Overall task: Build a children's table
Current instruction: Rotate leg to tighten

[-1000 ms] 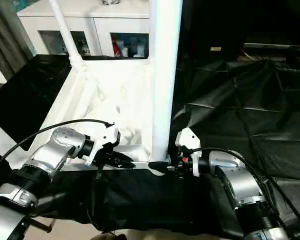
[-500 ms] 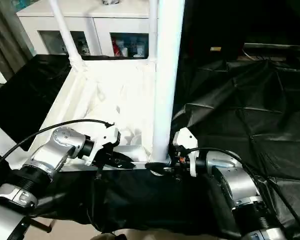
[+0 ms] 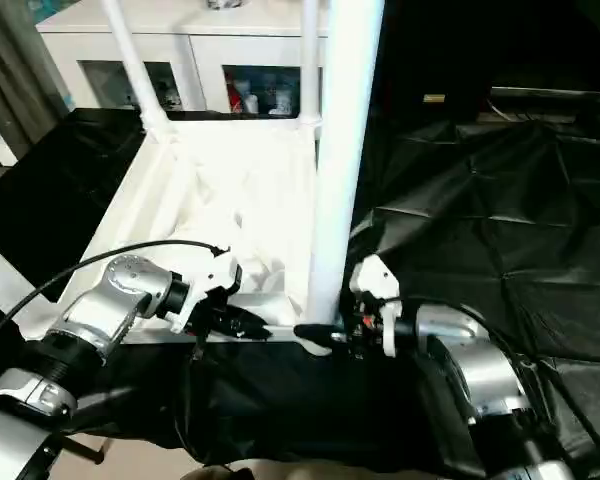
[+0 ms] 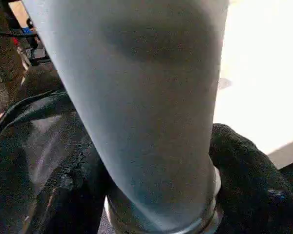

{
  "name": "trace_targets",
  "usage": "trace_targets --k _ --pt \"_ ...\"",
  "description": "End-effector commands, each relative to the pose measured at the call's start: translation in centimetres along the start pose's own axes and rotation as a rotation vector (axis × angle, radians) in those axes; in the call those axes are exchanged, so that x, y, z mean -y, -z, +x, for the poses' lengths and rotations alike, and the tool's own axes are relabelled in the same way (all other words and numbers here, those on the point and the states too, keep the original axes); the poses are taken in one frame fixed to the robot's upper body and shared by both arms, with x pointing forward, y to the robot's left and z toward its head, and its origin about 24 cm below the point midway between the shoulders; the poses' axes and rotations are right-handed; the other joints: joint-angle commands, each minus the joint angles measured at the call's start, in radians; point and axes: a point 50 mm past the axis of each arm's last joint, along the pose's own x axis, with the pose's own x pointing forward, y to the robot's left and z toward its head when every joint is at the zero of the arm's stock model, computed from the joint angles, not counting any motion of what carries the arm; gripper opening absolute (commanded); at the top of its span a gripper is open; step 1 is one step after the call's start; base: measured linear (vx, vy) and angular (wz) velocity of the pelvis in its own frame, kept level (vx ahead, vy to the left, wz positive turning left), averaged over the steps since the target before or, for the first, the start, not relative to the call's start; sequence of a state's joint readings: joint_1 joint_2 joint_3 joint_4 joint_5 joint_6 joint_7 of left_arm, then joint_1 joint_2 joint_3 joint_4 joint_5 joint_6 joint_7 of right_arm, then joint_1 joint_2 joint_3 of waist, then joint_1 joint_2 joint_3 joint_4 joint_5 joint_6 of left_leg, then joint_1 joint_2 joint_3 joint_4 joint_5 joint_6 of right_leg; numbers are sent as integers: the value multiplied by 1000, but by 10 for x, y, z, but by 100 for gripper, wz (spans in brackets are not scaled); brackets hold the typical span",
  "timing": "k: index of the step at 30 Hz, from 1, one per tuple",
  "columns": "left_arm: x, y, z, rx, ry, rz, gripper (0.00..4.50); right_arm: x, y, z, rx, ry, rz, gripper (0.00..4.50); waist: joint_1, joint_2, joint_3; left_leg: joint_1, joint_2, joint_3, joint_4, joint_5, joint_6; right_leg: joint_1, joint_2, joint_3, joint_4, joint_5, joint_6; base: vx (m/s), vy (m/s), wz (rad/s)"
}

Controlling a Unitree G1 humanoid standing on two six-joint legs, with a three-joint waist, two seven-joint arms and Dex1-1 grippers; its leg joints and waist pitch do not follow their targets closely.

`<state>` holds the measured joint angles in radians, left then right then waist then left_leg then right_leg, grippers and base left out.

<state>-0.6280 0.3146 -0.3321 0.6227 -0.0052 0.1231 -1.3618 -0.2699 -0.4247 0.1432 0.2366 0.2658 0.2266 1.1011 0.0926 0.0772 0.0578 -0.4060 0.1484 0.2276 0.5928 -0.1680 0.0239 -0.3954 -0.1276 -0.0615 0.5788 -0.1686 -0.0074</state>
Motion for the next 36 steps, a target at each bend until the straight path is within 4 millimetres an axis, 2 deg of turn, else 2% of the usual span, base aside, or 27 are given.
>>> trace_targets --k 1,4,7,10,11,12,13,14,15,16,17,18,19,20,21,22,23,24,25,26,27,28,29,30,32,33,36 --pt "0 -4 5 18 -13 5 0 -5 6 7 -1 6 22 263 -5 -17 -75 41 85 -47 -82 -295 23 25 -43 32 -55 -245 -219 0 0 0" --pt "-6 -5 9 12 -85 -4 0 3 14 13 -29 151 30 263 -15 -19 -69 41 82 -52 -89 -364 -14 24 -46 32 -66 -344 -191 0 0 0" --pt "-18 -13 19 27 -225 -29 0 13 22 25 -32 370 84 263 -31 -19 -61 54 78 -62 -91 -477 -73 12 -47 29 -83 -495 -149 -22 3 -1" --pt "-23 -20 28 41 -279 -39 0 15 24 34 -17 462 132 263 -53 -16 -56 58 75 -70 -95 -571 -93 4 -45 24 -96 -574 -109 -65 11 -4" --pt "-27 -29 40 67 -341 -53 0 18 25 47 -11 572 191 263 -60 -6 -52 77 70 -73 -86 -631 -107 -10 -43 15 -113 -620 -89 -63 12 -3" --pt "-27 -30 40 68 -343 -54 0 18 25 48 -11 576 193 263 -65 -9 -49 82 69 -74 -87 -658 -112 -13 -39 8 -118 -634 -77 -81 7 2" --pt "-28 -32 43 75 -358 -60 0 18 25 51 -11 602 208 263 -73 -11 -49 80 68 -78 -89 -677 -111 -7 -35 -1 -119 -643 -66 -85 20 -3" --pt "-29 -37 49 89 -374 -64 0 19 24 57 -10 625 223 263 -82 -3 -46 80 72 -85 -99 -730 -120 2 -28 -18 -120 -640 -47 -85 20 -3" --pt "-27 -44 58 108 -370 -63 0 16 18 69 17 605 229 263 -91 4 -42 72 78 -88 -122 -800 -130 17 -14 -36 -112 -604 -37 -64 34 -9" --pt "-25 -47 63 116 -356 -56 0 14 14 76 44 572 231 263 -89 15 -36 62 86 -82 -151 -856 -145 28 2 -51 -95 -570 -41 -63 27 -3" --pt "-25 -47 65 117 -351 -54 0 13 13 78 49 562 232 263 -49 39 -40 -26 113 -53 -256 -967 -191 122 34 -58 113 -308 -78 -63 27 -3" --pt "-23 -47 66 117 -341 -48 0 13 11 79 55 552 228 298 -15 14 -46 -14 99 6 -276 -888 -181 98 49 -25 133 -241 -62 -93 -9 14" --pt "-22 -48 67 116 -325 -42 0 12 9 81 67 533 228 319 -29 -22 -62 36 79 8 -227 -745 -189 76 21 15 89 -410 -49 7 -111 19" --pt "-20 -47 67 116 -307 -36 0 11 7 81 79 510 226 333 -38 -69 -67 158 34 -59 76 -370 -127 -83 -152 79 -141 -850 -75 7 -111 19" --pt "-19 -46 67 115 -293 -31 0 10 4 81 88 492 216 343 -36 -60 -59 11 -15 -127 88 -28 -9 45 -135 104 -116 -813 -88 104 -114 -13" --pt "-18 -45 65 114 -277 -23 0 10 1 80 94 472 196 343 -17 -35 -66 -21 11 -128 51 49 -13 79 -132 67 -90 -716 -109 65 10 -44" --pt "-17 -40 61 106 -242 -7 0 9 -2 75 95 430 158 358 -25 -3 -53 -24 47 -132 -45 -30 -55 70 -49 1 -62 -573 -132 65 10 -44" --pt "-16 -39 59 103 -232 -2 0 9 -2 73 94 415 148 372 -61 3 -49 -2 90 -151 -86 -343 -66 40 3 0 -24 -384 -131 52 71 -30" --pt "-16 -38 58 101 -228 0 0 9 -2 72 93 409 144 372 -64 14 -74 17 93 -157 -85 -417 -78 48 -8 8 -6 -289 -158 0 0 0" --pt "-15 -36 56 99 -213 4 0 9 -3 68 92 375 123 372 -64 19 -73 34 87 -137 -88 -503 -83 35 -22 17 -20 -211 -211 0 0 0" --pt "-15 -36 55 98 -208 6 0 9 -3 67 91 364 117 372 -65 12 -71 28 76 -125 -86 -502 -69 45 -35 21 -31 -203 -234 0 0 0" --pt "-13 -32 49 90 -171 15 0 8 -4 58 85 299 81 372 -63 7 -70 22 71 -117 -83 -477 -54 49 -41 22 -37 -214 -234 0 0 0" --pt "-12 -29 45 81 -149 22 0 7 -4 52 80 260 66 372 -53 -8 -71 19 68 -102 -75 -406 -11 55 -49 24 -49 -235 -223 0 0 0" --pt "-11 -27 41 71 -133 29 0 6 -4 47 74 230 50 372 -42 -5 -77 18 70 -93 -68 -314 29 58 -57 26 -49 -216 -222 0 0 0" --pt "-10 -23 35 55 -109 39 0 6 -4 37 57 186 27 372 -37 -4 -78 9 79 -85 -68 -217 61 58 -50 20 -42 -166 -226 0 0 0" --pt "-9 -21 32 48 -95 44 0 6 -4 32 47 162 18 372 -30 2 -80 17 85 -80 -68 -222 60 51 -45 18 -37 -155 -230 0 0 0" --pt "-7 -16 20 25 -51 53 0 7 -4 17 12 105 -17 372 -18 4 -83 16 91 -74 -70 -214 60 54 -39 15 -26 -106 -232 0 0 0"
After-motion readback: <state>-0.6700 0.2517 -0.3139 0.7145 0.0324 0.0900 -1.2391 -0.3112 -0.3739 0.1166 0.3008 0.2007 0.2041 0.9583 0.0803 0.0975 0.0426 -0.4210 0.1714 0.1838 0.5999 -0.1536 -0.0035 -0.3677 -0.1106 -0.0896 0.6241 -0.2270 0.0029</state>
